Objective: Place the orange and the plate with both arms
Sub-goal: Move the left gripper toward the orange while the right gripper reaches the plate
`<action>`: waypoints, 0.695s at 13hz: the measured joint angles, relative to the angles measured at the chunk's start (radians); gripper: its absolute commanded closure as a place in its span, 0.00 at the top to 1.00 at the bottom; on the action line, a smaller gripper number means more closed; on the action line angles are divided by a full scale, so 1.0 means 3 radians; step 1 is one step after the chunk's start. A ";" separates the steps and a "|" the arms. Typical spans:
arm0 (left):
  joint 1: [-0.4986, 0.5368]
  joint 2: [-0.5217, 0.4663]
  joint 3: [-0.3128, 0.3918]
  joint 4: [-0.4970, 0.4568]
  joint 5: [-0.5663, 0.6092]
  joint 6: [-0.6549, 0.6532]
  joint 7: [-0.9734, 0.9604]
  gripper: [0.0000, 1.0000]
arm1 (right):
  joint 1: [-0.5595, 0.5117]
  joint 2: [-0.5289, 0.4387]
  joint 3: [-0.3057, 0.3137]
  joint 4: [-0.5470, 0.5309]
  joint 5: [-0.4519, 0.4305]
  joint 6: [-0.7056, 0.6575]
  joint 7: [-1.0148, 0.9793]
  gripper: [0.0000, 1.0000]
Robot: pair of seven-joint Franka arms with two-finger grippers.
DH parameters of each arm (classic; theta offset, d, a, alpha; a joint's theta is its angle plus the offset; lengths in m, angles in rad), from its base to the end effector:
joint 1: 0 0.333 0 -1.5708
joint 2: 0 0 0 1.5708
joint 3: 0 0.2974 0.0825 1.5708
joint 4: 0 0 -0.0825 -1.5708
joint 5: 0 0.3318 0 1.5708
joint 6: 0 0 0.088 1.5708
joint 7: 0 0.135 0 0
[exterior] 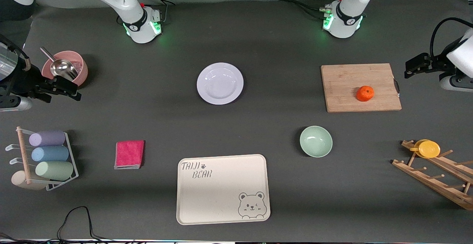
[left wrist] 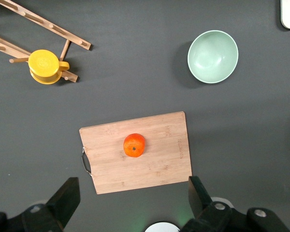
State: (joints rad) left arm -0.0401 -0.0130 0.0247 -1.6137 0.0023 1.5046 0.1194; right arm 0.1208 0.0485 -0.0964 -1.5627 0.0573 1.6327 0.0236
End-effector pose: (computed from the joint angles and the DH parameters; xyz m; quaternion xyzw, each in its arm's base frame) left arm 0.4873 -0.0071 0.5612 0.9966 -0.0673 -0.0480 0.0015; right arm 0.5222 0.0213 0.5623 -0.9996 0.0010 -0.0102 0.0265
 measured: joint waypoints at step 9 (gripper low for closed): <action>0.0055 -0.0115 0.0023 -0.0192 0.0010 -0.0014 -0.0002 1.00 | -0.0001 -0.0001 -0.0015 0.0019 0.0000 -0.0007 0.0000 1.00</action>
State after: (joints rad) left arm -0.0236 -0.0474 0.0318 -1.6713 0.0054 1.5005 0.1188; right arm 0.1205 0.0482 -0.1010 -1.5572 0.0573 1.6307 0.0236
